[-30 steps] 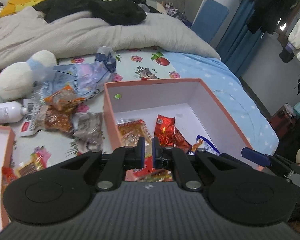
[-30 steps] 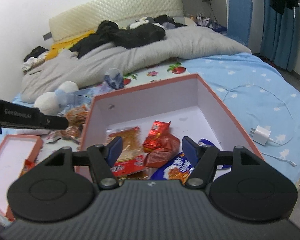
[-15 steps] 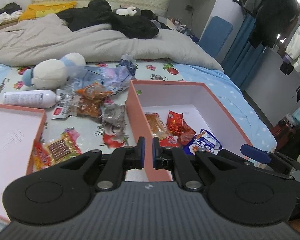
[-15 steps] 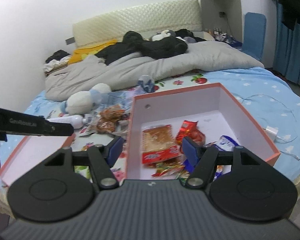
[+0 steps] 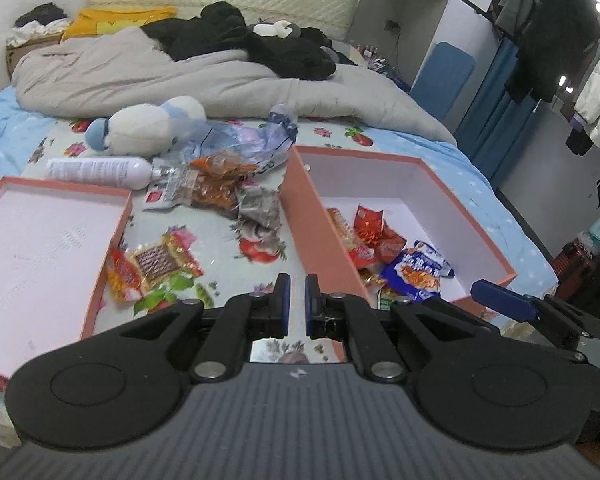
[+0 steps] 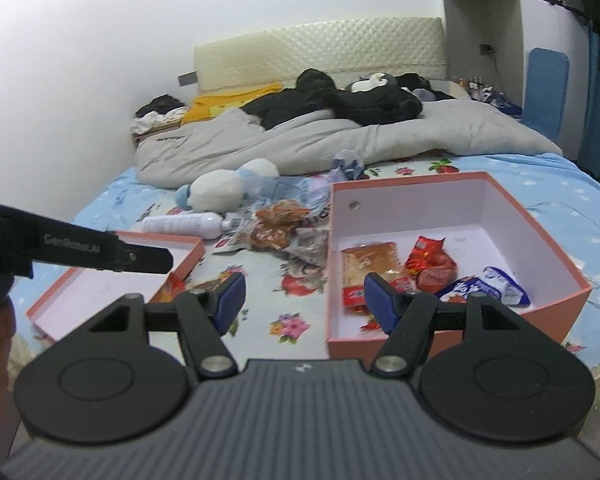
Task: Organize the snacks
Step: 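Withdraw both grippers from the deep box toward the remaining snacks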
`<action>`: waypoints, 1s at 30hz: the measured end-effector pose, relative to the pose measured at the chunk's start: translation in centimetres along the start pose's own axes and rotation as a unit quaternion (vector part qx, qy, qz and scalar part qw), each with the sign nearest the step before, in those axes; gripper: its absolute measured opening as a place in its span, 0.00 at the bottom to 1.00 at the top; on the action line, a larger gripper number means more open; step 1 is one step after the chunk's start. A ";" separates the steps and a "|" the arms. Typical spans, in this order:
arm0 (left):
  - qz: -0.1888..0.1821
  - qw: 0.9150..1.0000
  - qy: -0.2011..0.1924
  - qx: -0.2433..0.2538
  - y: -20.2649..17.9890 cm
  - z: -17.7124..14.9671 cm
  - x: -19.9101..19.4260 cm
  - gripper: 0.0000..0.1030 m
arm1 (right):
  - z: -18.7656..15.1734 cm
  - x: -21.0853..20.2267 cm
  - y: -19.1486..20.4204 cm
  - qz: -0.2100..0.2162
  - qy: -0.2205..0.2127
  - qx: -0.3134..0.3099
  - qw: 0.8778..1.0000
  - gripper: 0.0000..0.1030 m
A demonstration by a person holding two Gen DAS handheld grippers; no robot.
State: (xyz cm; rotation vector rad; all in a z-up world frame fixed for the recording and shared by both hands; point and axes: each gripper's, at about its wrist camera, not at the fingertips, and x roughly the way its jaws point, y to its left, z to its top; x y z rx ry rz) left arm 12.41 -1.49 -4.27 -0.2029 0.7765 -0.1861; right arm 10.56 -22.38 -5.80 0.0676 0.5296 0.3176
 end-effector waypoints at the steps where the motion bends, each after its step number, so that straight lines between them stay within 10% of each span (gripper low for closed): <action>1: 0.004 1.000 0.001 -0.001 0.4 -0.4 -0.2 0.06 | -0.3 -0.1 0.3 0.005 0.000 -0.002 1.000 0.66; 30: 0.053 0.995 0.050 -0.066 11.8 0.1 8.1 0.06 | -1.3 10.5 4.8 -0.003 0.068 -0.057 0.996 0.66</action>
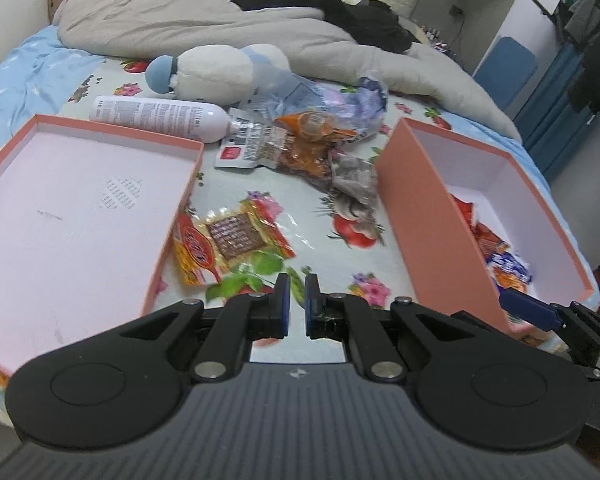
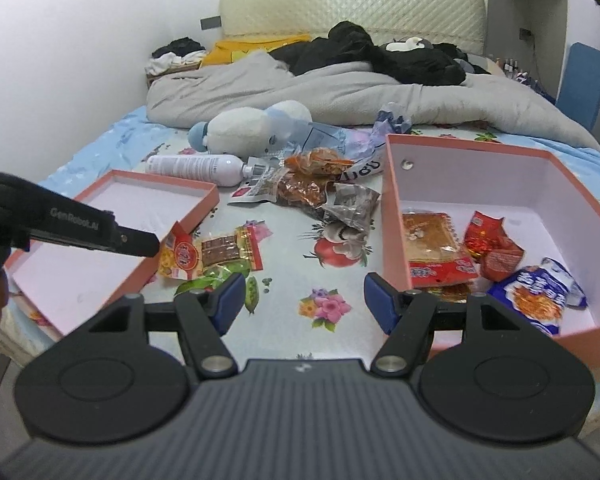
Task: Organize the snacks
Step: 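Withdraw both grippers from the deep box toward the remaining snacks, then lower the left gripper to the chocolate-bar packet while the right lowers to the grey foil packet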
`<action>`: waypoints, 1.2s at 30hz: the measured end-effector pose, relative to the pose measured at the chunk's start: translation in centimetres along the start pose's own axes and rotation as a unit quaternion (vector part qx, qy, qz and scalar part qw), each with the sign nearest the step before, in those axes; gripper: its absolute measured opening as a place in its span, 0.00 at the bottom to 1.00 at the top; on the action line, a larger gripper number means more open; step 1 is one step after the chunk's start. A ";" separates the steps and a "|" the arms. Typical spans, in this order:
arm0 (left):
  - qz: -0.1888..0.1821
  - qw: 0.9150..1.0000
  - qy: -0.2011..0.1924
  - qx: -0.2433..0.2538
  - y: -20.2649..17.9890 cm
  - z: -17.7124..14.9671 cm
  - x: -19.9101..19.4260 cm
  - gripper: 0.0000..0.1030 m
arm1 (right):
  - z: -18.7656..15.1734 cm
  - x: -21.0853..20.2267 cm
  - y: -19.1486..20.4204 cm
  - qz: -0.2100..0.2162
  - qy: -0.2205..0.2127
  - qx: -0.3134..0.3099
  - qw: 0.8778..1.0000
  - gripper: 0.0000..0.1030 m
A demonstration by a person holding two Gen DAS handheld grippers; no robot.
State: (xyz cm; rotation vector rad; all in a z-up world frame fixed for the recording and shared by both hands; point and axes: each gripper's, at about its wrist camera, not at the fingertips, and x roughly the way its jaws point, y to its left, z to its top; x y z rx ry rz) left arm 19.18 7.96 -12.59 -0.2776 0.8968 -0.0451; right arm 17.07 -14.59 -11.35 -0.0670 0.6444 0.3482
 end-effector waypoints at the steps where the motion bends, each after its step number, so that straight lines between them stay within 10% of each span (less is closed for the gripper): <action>1: 0.003 1.000 0.001 0.000 0.3 0.3 0.5 0.06 | 0.1 0.7 0.2 -0.004 0.002 -0.007 1.000 0.66; 4: 0.010 1.000 0.016 -0.002 1.5 1.1 2.6 0.07 | 0.5 2.9 0.7 -0.009 0.008 -0.026 1.000 0.65; 12: 0.031 0.998 0.049 0.006 4.1 2.3 8.5 0.51 | 1.9 9.0 0.4 -0.019 0.035 -0.015 0.999 0.65; 21: 0.007 0.988 0.083 0.127 4.4 4.8 14.0 0.77 | 4.6 15.7 0.1 -0.045 0.031 0.014 0.998 0.65; 36: -0.036 0.945 0.142 0.294 3.3 5.3 20.0 0.77 | 6.3 24.9 0.4 -0.127 0.089 -0.076 0.985 0.63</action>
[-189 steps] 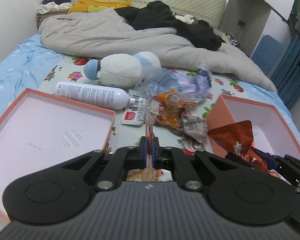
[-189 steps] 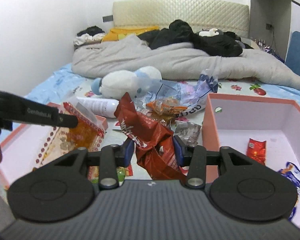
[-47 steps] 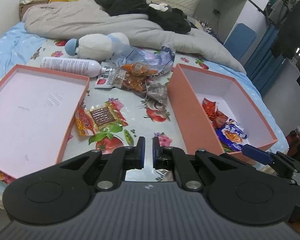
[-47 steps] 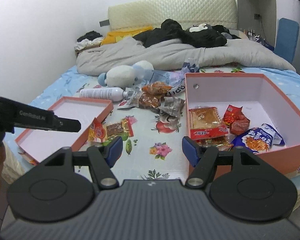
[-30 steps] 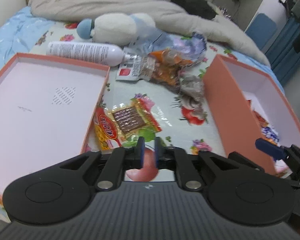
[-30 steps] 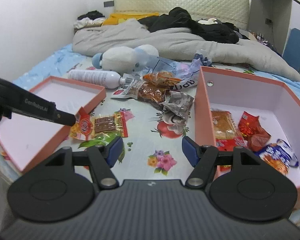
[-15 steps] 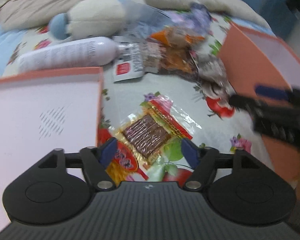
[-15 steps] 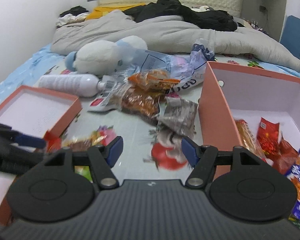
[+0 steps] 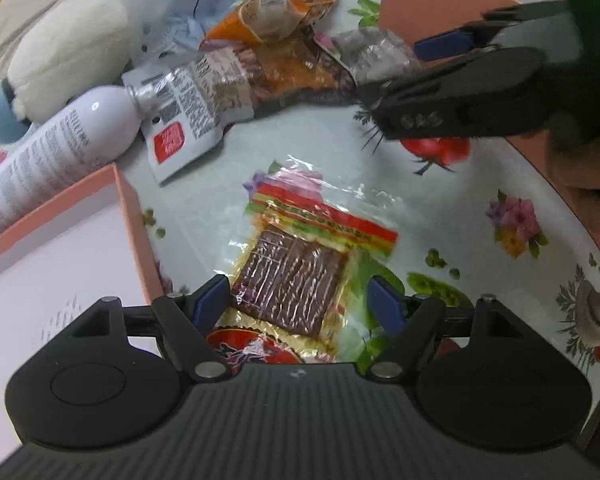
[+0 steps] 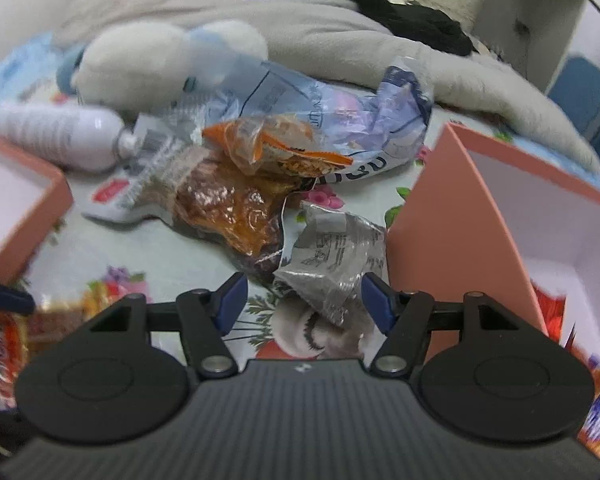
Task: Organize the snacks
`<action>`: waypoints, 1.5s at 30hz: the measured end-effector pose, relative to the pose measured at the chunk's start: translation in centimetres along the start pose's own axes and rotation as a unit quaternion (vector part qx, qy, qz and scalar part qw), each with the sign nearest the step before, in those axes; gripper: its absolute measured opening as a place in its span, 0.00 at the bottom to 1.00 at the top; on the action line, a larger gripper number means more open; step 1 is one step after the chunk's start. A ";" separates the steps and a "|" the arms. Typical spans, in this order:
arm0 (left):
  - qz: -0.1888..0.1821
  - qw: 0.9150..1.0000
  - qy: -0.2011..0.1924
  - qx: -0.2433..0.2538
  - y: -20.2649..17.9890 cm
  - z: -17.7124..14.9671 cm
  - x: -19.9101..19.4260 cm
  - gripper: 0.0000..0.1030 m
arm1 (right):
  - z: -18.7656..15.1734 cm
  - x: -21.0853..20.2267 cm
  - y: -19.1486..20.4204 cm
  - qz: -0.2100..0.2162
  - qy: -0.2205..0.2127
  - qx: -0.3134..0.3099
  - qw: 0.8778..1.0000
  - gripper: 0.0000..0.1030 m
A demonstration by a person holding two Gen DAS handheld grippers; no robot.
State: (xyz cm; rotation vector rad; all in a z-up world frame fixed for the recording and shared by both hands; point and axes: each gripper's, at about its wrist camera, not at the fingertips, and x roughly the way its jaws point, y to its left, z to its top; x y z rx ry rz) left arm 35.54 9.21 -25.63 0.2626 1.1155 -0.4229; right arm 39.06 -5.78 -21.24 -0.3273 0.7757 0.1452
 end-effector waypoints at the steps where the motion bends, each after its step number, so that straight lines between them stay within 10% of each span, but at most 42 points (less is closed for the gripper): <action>1: -0.004 1.000 0.000 0.001 0.1 0.1 0.0 0.77 | 0.1 0.3 0.0 -0.001 0.006 -0.002 1.000 0.63; 12: 0.001 0.999 -0.022 -0.024 0.9 -0.5 -0.3 0.61 | -0.1 1.1 -0.2 -0.021 0.021 -0.008 1.000 0.44; 28: 0.013 0.994 -0.017 -0.109 -1.1 -2.2 -3.0 0.49 | -3.3 -4.9 1.1 0.046 0.035 -0.001 0.998 0.42; 45: 0.054 0.955 -0.034 -0.289 -5.6 -8.4 -8.4 0.35 | -11.3 -14.0 0.2 0.137 0.050 -0.017 0.989 0.41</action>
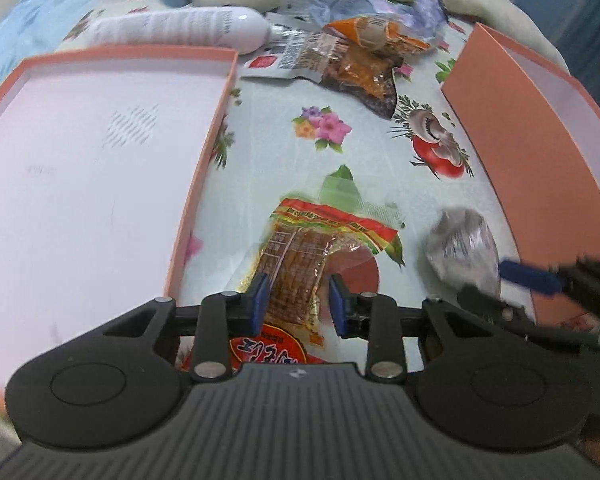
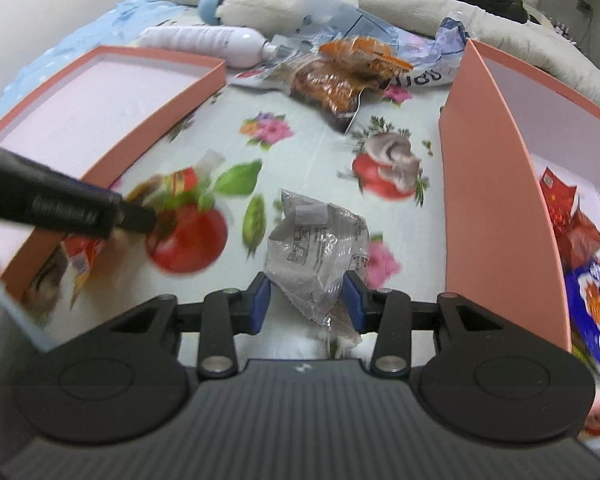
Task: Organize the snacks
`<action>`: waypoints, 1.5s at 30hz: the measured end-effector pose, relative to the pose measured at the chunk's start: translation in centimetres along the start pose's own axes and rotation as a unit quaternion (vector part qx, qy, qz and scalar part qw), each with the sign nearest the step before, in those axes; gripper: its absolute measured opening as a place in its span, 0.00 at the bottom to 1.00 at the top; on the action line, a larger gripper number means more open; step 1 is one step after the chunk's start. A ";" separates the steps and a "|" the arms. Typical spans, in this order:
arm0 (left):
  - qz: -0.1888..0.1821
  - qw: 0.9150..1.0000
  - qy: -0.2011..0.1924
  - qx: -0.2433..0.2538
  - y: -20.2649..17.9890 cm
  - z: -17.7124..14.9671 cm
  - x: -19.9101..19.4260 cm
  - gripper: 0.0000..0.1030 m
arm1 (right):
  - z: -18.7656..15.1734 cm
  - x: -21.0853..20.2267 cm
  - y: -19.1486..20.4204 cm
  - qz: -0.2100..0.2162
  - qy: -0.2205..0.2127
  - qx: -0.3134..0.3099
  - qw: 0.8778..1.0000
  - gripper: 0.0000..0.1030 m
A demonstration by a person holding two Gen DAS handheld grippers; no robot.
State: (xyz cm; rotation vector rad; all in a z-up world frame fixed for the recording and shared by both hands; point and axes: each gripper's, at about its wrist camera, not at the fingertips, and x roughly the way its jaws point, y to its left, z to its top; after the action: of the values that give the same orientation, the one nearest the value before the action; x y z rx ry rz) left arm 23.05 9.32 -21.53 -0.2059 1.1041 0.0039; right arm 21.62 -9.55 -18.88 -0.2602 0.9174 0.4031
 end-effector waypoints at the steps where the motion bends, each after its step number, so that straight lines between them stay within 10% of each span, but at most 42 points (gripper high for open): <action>1: 0.002 1.000 -0.001 -0.010 -0.2 -0.5 -0.3 0.35 | -0.5 -0.4 -0.1 0.004 0.001 0.000 1.000 0.42; 10: -0.017 0.997 -0.033 -0.071 -1.3 -3.4 -2.5 0.44 | -4.4 -3.4 -1.1 0.057 -0.032 0.009 0.998 0.45; 15: -0.036 0.998 -0.038 -0.045 -1.7 -4.0 -3.1 0.72 | -5.3 -4.9 -2.2 0.087 -0.063 0.057 0.993 0.80; 45: 0.024 0.991 -0.011 0.129 -2.3 -3.8 2.3 0.84 | -5.3 0.7 -1.5 0.026 -0.028 0.041 0.998 0.65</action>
State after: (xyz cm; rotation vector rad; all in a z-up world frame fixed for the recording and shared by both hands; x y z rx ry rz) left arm 20.92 6.16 -24.81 0.0523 1.0750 -0.0938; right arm 18.87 -12.79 -22.48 -0.1497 0.8845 0.4180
